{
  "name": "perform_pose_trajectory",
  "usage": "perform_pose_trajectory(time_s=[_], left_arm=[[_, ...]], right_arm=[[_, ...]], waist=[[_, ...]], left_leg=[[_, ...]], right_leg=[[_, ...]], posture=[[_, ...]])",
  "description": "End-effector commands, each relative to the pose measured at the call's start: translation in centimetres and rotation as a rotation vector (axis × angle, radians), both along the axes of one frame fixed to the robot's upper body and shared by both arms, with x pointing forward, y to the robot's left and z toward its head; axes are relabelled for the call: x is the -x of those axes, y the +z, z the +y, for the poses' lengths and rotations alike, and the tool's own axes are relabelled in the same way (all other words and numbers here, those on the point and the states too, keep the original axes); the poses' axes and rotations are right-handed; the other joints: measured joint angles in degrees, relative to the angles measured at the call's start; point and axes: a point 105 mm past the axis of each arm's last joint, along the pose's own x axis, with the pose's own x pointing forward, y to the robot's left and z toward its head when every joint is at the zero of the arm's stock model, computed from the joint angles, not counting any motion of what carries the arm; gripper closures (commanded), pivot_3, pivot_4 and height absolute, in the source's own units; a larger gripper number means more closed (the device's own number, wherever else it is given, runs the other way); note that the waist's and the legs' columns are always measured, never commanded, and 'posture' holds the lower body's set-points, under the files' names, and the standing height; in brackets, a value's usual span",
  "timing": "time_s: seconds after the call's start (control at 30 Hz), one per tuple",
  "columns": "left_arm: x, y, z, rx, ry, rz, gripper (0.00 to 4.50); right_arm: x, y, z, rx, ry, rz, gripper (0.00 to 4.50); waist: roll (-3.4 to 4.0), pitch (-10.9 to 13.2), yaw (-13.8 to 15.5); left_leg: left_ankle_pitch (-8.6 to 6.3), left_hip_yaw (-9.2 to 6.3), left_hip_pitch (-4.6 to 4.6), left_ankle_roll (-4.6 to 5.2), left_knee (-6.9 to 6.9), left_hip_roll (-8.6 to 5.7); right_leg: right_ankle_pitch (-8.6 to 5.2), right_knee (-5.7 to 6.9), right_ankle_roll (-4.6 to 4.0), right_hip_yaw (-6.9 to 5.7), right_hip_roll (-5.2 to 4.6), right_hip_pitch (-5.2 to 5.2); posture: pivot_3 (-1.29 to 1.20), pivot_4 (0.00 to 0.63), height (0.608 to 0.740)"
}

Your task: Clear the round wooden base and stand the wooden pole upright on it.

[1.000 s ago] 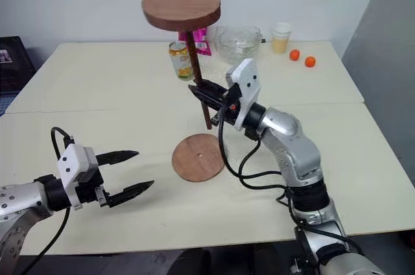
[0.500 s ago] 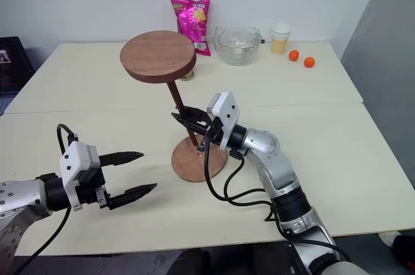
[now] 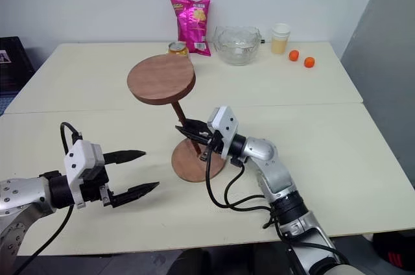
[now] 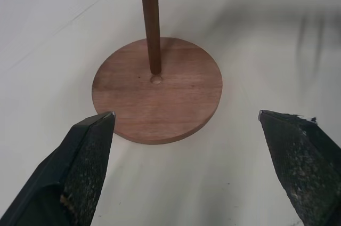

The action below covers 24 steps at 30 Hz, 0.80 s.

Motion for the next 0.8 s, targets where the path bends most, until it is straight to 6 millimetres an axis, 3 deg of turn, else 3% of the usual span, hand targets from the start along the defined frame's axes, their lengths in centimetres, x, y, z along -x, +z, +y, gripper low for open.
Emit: perform_pose_trajectory(time_s=[0.03, 0.8], left_arm=[[0.1, 0.3, 0.1, -0.034, -0.02, -0.023, 0.0], [0.1, -0.5, 1.3, -0.036, -0.013, -0.024, 0.0]], right_arm=[[0.4, 1.0, 0.2, -0.035, 0.008, -0.048, 4.27], [0.5, -0.4, 0.7, -0.012, 0.001, -0.044, 4.27]], waist=[[0.0, 0.0, 0.0], [0.0, 0.0, 0.0]], left_leg=[[0.0, 0.0, 0.0, 0.0, 0.0, 0.0], [0.0, 0.0, 0.02, 0.0, 0.0, 0.01]], right_leg=[[0.0, 0.0, 0.0, 0.0, 0.0, 0.0], [0.0, 0.01, 0.0, 0.0, 0.0, 0.01]], posture=[[0.0, 0.15, 0.74], [0.0, 0.15, 0.74]])
